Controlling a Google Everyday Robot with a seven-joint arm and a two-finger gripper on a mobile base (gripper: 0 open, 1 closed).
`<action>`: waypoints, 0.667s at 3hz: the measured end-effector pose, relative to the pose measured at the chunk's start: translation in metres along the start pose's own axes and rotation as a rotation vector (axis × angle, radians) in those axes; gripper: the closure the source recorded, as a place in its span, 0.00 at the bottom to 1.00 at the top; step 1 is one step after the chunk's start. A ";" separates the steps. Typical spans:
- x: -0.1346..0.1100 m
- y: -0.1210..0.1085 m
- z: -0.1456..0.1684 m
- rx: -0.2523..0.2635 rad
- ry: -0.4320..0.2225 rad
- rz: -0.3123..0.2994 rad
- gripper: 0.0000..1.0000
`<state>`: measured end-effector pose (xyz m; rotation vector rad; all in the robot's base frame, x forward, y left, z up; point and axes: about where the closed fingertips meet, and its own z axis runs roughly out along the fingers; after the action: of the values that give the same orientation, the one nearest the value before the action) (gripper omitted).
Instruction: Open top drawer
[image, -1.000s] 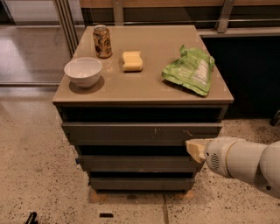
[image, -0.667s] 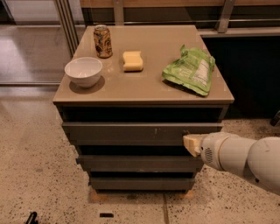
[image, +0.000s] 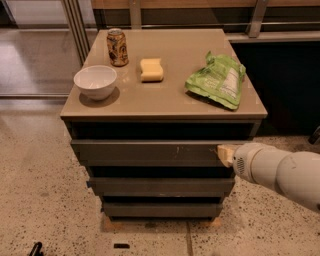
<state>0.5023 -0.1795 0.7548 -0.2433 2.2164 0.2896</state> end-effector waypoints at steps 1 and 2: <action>-0.004 -0.001 0.006 -0.003 -0.009 -0.008 1.00; -0.014 -0.013 0.020 0.017 -0.039 -0.010 1.00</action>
Offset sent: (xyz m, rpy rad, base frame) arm 0.0593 -0.0122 -0.0096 -0.0129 -0.0755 -0.0435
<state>0.5297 -0.1848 0.7524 -0.2374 2.1777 0.2677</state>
